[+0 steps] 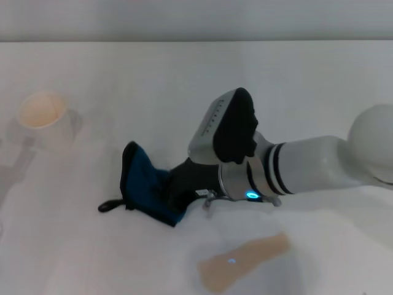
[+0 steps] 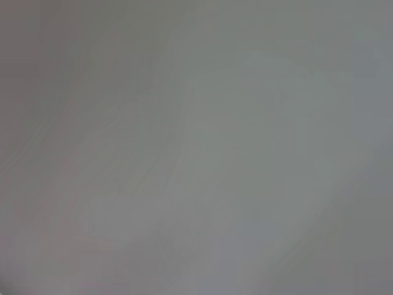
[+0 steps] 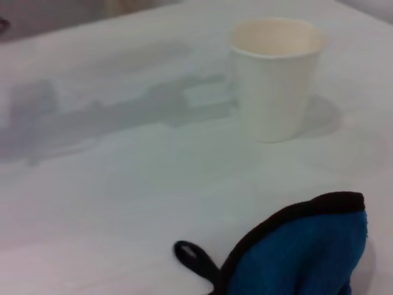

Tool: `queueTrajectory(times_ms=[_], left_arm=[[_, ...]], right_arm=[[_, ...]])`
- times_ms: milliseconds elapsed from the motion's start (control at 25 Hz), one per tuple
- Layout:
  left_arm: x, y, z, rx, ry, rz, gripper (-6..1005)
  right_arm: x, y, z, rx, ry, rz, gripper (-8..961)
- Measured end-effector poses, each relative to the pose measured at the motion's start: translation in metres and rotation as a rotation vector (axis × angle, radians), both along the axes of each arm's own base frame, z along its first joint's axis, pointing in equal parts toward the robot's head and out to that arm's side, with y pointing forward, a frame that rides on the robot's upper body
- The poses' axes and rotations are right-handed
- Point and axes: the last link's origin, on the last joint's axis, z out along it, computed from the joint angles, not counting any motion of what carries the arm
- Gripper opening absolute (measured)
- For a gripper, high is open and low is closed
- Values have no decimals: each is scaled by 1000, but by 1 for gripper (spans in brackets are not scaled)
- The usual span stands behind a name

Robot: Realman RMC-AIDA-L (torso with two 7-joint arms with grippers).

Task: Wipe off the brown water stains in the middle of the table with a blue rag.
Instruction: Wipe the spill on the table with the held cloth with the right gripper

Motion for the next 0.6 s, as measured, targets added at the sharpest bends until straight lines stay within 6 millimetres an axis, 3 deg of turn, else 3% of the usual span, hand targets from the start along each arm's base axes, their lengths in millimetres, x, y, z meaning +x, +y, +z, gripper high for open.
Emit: queueTrajectory(times_ms=[600], left_arm=[[-1,-4,7,22,7,-8,872]], right_arm=[[24,-52,0,-276,-11,43,94]])
